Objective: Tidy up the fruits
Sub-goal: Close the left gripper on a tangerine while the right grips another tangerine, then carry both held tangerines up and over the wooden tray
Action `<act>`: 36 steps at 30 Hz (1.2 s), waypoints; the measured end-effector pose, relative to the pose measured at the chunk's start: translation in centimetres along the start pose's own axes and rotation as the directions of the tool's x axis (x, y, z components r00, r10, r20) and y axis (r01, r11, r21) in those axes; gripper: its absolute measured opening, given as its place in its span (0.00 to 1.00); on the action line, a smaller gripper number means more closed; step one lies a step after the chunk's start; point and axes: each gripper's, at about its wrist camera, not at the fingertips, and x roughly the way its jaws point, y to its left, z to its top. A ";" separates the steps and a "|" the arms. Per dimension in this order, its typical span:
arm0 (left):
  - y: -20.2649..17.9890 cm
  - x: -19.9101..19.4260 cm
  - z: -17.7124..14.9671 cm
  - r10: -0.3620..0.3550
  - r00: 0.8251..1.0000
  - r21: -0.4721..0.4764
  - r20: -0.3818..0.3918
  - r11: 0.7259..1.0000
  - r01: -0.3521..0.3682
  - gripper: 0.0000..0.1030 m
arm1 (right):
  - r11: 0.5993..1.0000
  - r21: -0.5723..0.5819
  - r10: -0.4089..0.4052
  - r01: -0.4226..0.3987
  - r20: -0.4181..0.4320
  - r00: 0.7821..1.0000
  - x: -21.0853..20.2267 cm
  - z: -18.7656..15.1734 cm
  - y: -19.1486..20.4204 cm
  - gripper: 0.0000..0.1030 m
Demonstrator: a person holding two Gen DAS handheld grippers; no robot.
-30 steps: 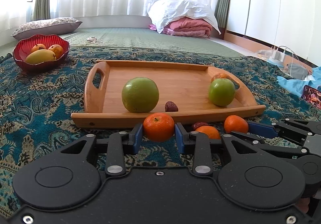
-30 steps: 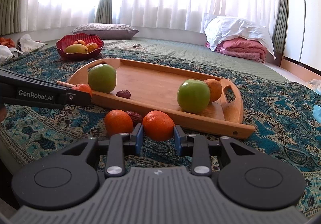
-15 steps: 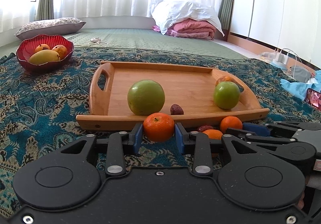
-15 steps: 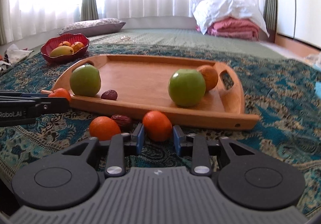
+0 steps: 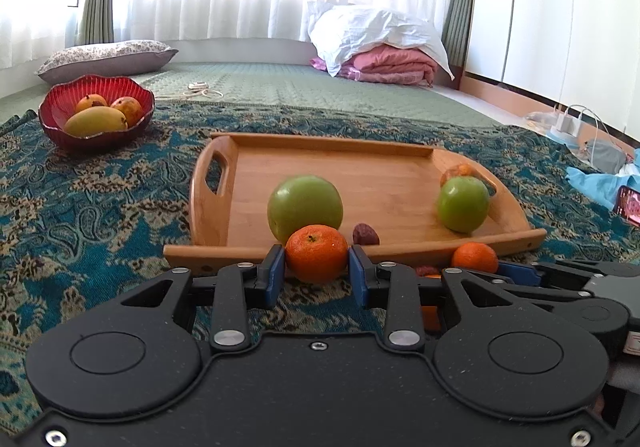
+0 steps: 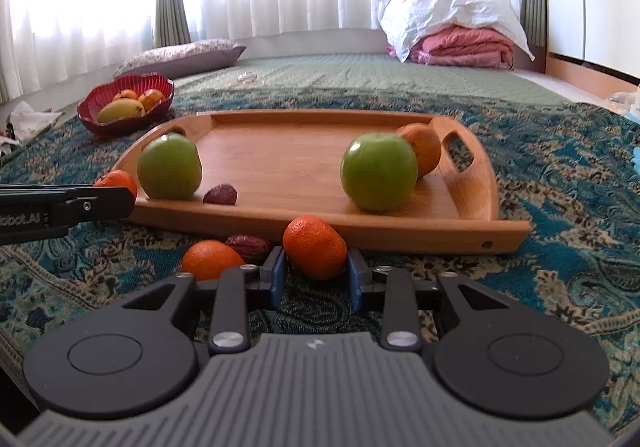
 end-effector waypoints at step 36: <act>3.4 14.1 9.7 0.008 0.964 -0.050 -0.265 0.999 -0.022 0.31 | 1.000 -0.009 0.004 -0.007 -0.296 0.955 10.8 13.2 -4.0 0.35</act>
